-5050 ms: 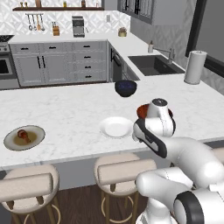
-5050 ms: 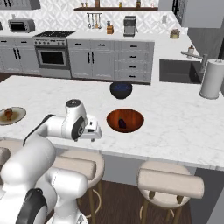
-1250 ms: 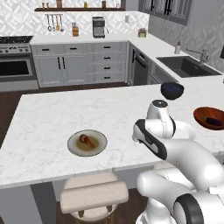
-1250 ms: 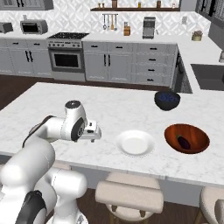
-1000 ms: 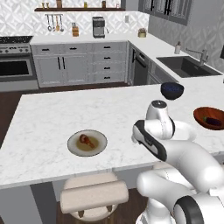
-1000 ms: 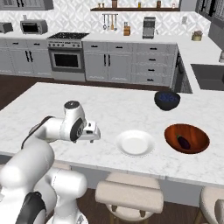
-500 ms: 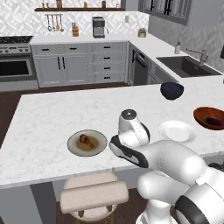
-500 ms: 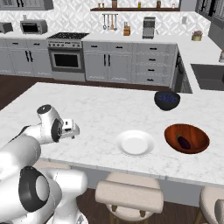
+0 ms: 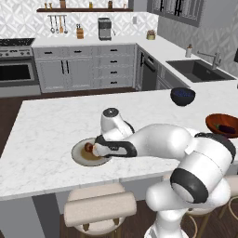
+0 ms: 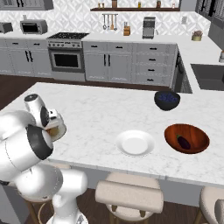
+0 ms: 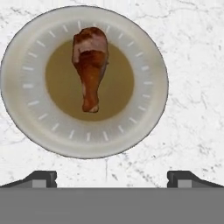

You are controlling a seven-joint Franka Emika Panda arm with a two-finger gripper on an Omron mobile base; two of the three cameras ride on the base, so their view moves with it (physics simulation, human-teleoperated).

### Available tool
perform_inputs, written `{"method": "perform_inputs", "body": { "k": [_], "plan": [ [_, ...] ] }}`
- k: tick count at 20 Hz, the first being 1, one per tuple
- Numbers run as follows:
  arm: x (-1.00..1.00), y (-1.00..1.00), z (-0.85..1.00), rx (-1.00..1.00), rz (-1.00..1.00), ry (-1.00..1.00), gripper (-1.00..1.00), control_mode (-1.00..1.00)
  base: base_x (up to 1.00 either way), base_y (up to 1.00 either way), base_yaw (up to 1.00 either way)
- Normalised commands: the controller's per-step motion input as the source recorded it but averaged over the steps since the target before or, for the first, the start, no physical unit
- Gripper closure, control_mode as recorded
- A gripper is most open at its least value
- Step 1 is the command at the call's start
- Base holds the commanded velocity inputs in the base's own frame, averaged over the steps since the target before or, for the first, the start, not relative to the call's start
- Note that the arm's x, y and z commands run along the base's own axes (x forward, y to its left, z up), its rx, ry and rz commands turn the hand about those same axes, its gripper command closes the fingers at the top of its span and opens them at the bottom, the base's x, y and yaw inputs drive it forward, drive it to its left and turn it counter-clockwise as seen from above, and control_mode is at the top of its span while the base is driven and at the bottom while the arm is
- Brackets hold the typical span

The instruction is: Pick the chicken drumstick and eggplant from their plates and place them in the bowl. Then put the bowl in the fridge.

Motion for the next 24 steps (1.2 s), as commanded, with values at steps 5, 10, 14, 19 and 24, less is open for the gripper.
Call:
{"method": "perform_inputs", "body": {
  "k": [5, 10, 14, 19, 24],
  "plan": [
    [0.63, 0.37, 0.04, 0.0, 0.17, 0.28, -1.0, -1.0, 0.0, 0.0, 0.0],
    [0.45, 0.07, -0.33, 0.0, 0.14, 0.29, -1.0, -1.0, 0.0, 0.0, 0.0],
    [0.27, 0.4, -0.26, 0.0, 0.08, 0.08, -1.0, -1.0, 0.0, 0.0, 0.0],
    [0.05, 0.45, -0.23, 0.0, 0.06, 0.05, -1.0, -1.0, 0.0, 0.0, 0.0],
    [0.0, 0.07, -0.39, -0.02, 0.0, 0.0, -1.0, -1.0, 0.0, 0.0, 0.0]
  ]
}}
